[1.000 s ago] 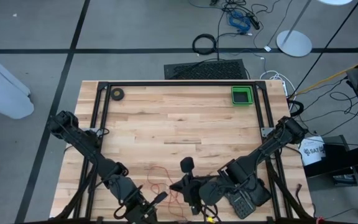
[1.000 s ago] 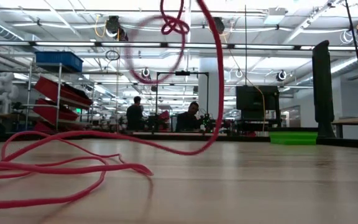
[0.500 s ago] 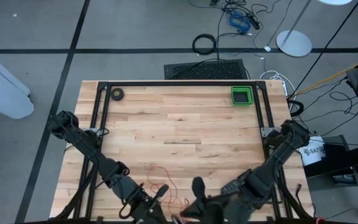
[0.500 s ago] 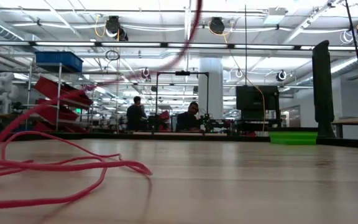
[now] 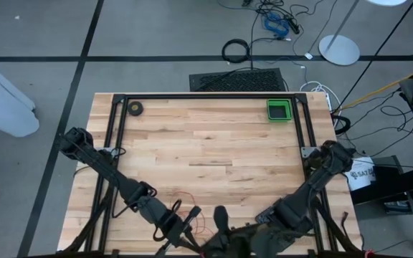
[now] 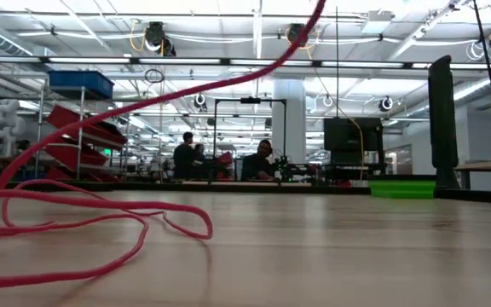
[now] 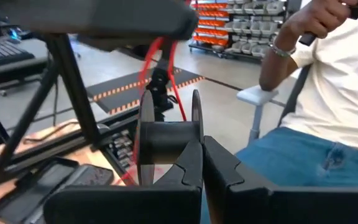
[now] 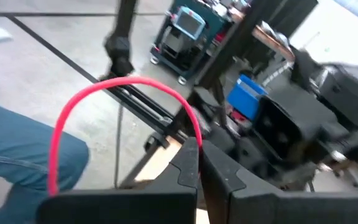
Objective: Coil cords
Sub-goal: Coil the red wire on the black spool
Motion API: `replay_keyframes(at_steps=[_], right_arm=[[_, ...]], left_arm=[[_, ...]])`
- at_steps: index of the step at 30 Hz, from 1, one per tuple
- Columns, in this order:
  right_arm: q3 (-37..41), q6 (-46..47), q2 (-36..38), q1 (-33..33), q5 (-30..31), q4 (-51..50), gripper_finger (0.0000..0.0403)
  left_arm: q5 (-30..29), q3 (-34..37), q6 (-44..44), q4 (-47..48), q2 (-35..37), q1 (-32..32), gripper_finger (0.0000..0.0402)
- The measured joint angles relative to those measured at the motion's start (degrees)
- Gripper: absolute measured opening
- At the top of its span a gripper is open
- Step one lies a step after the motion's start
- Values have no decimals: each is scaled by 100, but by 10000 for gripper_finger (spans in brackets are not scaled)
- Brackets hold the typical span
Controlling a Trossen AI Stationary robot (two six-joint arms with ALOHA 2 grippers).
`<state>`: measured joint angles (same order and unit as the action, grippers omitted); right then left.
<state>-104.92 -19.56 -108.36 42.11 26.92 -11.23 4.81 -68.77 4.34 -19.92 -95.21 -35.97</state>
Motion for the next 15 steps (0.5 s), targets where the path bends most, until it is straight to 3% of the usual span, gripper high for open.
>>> replay_keyframes(at_steps=[15], right_arm=[[4,756,-104,-366,-24,-145,0]], left_arm=[[193,0,-254,-30,-4,-21,0]])
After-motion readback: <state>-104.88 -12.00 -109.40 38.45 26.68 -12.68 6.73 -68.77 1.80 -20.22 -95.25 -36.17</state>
